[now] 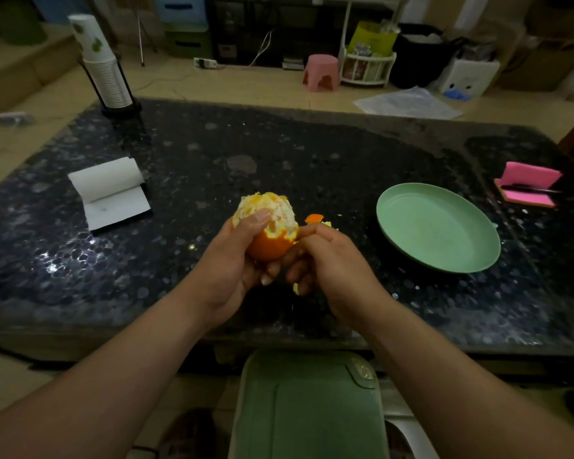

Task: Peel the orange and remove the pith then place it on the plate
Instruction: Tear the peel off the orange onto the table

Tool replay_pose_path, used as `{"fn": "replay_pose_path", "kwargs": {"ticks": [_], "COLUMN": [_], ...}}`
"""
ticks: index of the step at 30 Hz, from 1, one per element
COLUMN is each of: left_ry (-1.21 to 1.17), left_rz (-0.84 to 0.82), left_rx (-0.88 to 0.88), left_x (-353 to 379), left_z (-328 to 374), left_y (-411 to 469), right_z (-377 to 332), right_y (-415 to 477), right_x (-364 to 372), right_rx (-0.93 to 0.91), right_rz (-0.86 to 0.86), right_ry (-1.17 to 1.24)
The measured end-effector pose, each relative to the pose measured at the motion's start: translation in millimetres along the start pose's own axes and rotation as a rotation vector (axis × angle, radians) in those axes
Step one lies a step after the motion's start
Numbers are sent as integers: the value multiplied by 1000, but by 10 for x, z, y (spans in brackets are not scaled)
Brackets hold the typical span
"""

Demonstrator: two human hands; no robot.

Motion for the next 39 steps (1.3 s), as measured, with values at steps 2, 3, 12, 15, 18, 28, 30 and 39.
{"fn": "replay_pose_path", "kwargs": {"ticks": [2,3,12,15,18,28,30,39], "left_ry": [-12,-22,-132,-135,-50,21,14,119], "left_rz": [32,61,123,83,32,83,82,50], "left_rx": [-30,-50,-151,-115,-10,121,121,201], "left_x": [-93,-149,-286,-177,-47,50,52,89], "left_z": [18,15,37,100,158,162,178,178], "left_y": [27,39,-11,-51,-58,-81,-69,-102], "right_z": [10,9,-112,-63,-115,-136,-153,-169], "right_y": [43,65,126,33,-70,-213,-189,-153], "right_x": [20,12,-325,-173,-25,139,117,118], "right_rx": [-7,-38,-4,50,13,93,86,111], "right_rz": [-12,-14,204,73,-34,-205,-208,-203], "right_ry": [-89,-173,2,92,164,333,340,238]}}
Point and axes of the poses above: each hand's wrist, its own y-axis towards the middle knuckle, its own x-axis out of the palm, z = x × y, the point moved 8 cm from there along y, towards the middle knuckle, and after that the axes turned 13 degrees about z, right-handed, at the moved point
